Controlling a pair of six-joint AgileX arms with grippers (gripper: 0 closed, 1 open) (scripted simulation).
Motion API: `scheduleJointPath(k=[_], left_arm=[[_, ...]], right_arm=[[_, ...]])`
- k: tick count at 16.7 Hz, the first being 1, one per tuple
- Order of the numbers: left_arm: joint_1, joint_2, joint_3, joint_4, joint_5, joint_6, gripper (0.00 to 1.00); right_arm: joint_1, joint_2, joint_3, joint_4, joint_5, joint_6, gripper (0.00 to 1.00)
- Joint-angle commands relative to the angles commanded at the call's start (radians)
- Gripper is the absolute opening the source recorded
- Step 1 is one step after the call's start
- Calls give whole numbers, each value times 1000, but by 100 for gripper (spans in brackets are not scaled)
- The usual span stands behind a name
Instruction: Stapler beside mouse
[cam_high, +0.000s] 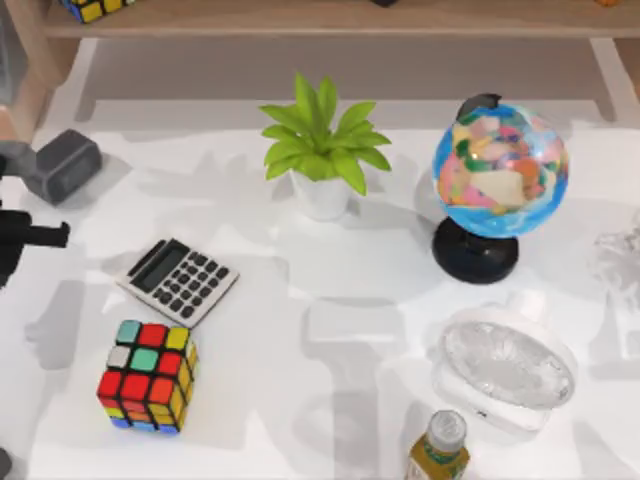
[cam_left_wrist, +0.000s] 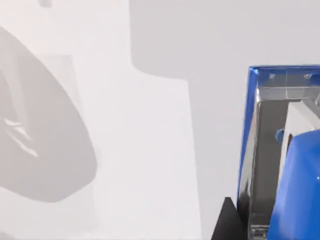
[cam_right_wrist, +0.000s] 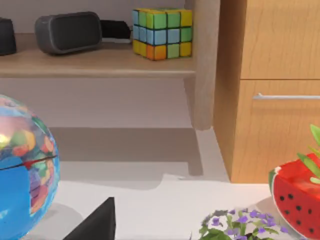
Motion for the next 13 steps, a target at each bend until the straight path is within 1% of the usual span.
scheduleJointPath(k=[8,13], left_arm=[[47,72,16,38,38,5,0],[53,138,19,39,47,11,0]], right_arm=[[0,0,0,0,0,0,100],[0,0,0,0,0,0,100]])
